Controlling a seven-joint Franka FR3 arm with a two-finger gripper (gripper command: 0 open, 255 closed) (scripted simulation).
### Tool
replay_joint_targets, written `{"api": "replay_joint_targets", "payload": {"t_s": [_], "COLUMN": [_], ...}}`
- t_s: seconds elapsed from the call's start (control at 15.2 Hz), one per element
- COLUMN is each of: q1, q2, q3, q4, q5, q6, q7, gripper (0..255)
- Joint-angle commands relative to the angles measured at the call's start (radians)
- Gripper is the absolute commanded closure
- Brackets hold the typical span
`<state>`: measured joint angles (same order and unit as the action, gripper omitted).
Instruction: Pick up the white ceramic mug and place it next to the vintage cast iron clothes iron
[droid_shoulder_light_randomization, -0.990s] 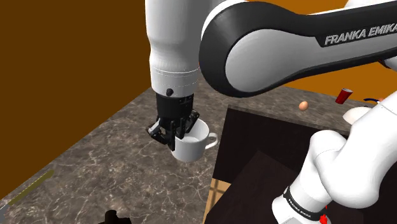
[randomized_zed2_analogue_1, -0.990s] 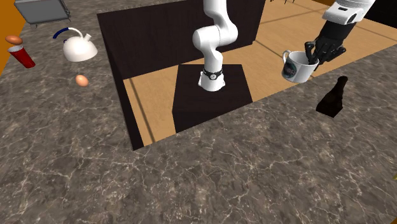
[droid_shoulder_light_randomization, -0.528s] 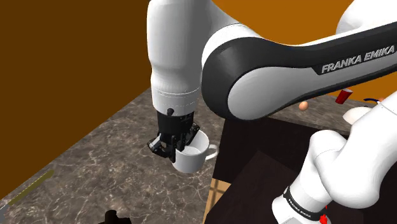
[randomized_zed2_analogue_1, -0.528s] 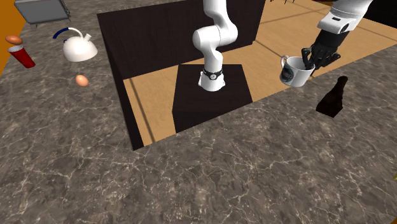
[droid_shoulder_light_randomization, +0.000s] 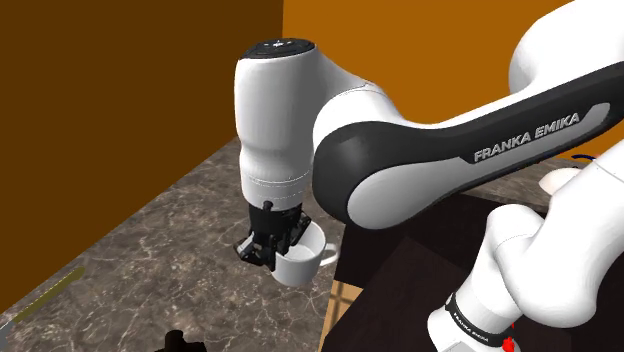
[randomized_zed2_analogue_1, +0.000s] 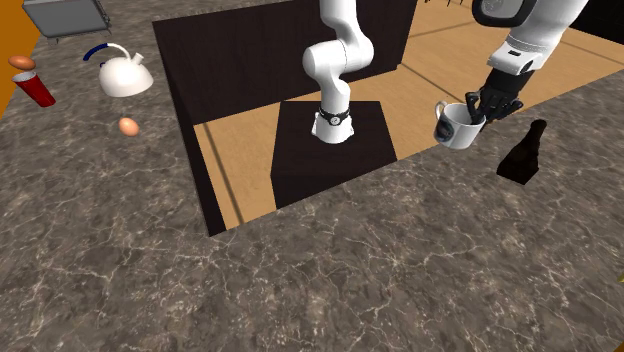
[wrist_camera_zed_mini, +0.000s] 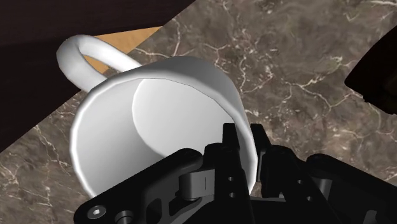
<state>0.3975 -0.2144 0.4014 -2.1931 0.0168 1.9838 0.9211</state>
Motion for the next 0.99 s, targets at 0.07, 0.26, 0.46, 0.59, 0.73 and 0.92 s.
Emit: {"api": "replay_joint_targets", "payload": {"t_s": [0.07, 0.26, 0.46, 0.59, 0.73, 0.92], "q1": [0.0, -0.001, -0.001, -0.002, -0.002, -0.003], "q2": [0.013, 0.028, 0.045, 0.057, 0.07, 0.092], "q3": [0.003, 0.007, 0.01, 0.013, 0.015, 0.019], "q4": [-0.027, -0.055, -0.08, -0.097, -0.112, -0.133], "q5": [-0.005, -0.01, -0.017, -0.022, -0.028, -0.039], "q6": [0.04, 0.081, 0.122, 0.15, 0.177, 0.219], "q7": [0.005, 0.012, 0.019, 0.025, 0.031, 0.041], "gripper": [255, 255, 255, 255, 255, 255]}}
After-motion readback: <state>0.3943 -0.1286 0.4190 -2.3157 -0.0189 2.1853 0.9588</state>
